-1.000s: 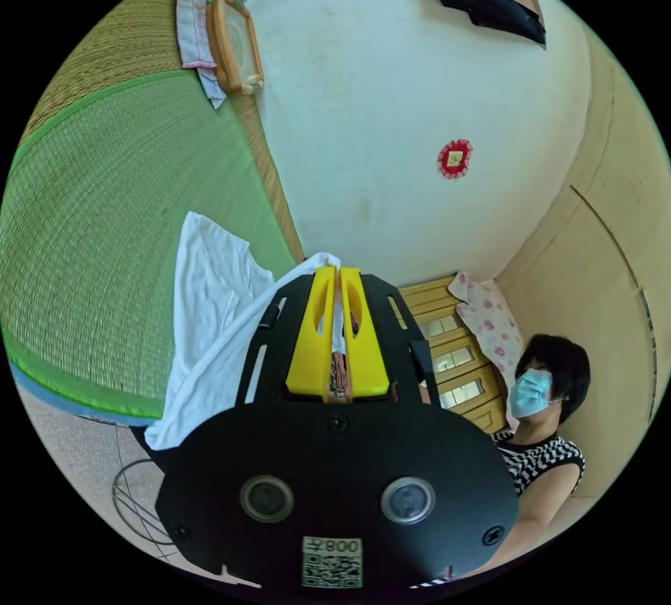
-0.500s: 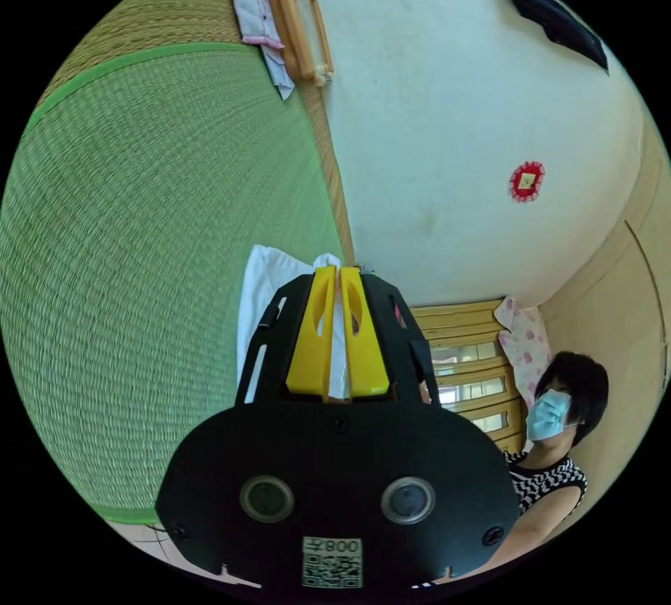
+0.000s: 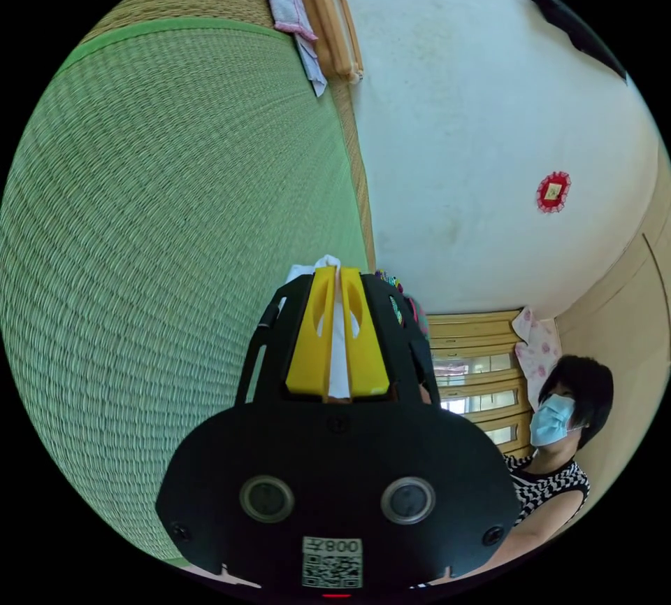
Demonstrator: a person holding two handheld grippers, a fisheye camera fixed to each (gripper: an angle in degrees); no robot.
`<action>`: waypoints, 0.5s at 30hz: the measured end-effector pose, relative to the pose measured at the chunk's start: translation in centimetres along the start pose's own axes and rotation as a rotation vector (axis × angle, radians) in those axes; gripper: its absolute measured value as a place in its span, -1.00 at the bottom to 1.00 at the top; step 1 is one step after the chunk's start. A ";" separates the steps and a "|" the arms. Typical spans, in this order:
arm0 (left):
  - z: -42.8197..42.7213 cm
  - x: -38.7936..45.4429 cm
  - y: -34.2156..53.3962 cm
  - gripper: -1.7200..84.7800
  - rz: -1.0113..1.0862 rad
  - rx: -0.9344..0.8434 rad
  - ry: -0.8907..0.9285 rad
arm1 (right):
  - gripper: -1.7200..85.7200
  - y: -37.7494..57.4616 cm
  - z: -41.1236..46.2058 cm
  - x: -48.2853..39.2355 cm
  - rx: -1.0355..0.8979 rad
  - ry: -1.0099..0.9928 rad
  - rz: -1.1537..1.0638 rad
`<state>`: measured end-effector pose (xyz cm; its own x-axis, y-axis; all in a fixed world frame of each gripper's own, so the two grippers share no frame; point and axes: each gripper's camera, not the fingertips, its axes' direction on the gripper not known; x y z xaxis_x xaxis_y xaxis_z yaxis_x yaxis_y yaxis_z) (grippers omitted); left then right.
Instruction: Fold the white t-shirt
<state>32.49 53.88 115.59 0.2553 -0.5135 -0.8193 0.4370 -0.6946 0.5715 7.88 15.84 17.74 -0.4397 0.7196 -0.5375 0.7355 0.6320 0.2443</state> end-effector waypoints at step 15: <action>3.5 2.0 -1.2 -0.90 -0.033 0.085 0.024 | -0.95 -4.7 3.7 -1.3 -0.010 -0.021 0.049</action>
<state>29.44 51.92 113.46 0.2634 -0.4777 -0.8381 0.3708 -0.7519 0.5451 6.91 10.82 14.30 -0.3921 0.7437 -0.5415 0.7505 0.5990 0.2792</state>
